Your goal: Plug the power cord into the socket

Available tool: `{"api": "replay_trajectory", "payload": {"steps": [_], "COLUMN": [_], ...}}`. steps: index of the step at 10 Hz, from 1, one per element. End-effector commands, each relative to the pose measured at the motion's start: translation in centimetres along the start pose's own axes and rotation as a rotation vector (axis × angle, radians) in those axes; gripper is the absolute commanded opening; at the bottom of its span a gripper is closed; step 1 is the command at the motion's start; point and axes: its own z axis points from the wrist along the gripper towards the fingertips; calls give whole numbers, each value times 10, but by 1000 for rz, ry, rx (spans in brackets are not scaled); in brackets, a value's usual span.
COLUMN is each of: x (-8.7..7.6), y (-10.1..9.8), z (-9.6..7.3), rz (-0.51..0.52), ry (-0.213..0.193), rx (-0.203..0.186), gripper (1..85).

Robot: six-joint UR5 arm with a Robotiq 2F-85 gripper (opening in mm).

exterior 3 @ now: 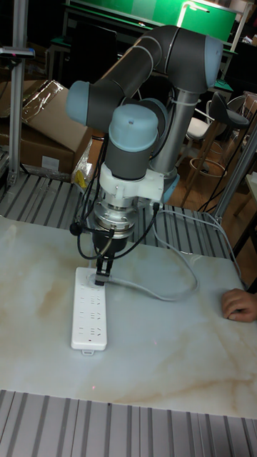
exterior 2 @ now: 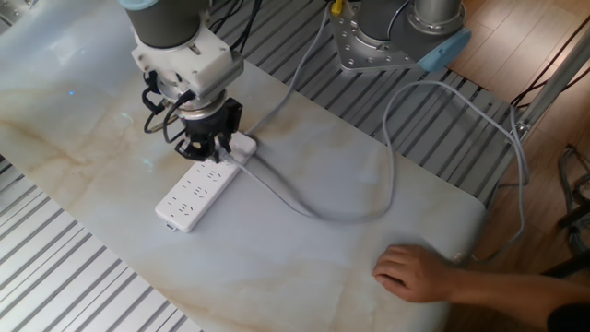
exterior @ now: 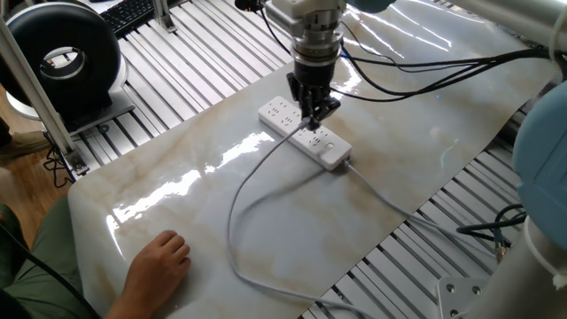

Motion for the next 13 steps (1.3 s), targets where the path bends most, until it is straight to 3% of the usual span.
{"api": "replay_trajectory", "payload": {"steps": [1,7,13], "x": [-11,-11,-9], "y": [-8,-9,-7], "z": [2,8,11], "rz": [-70,-92,-102], "ry": [-59,-105,-120], "rx": [24,29,22], "gripper": [10,10,10]}}
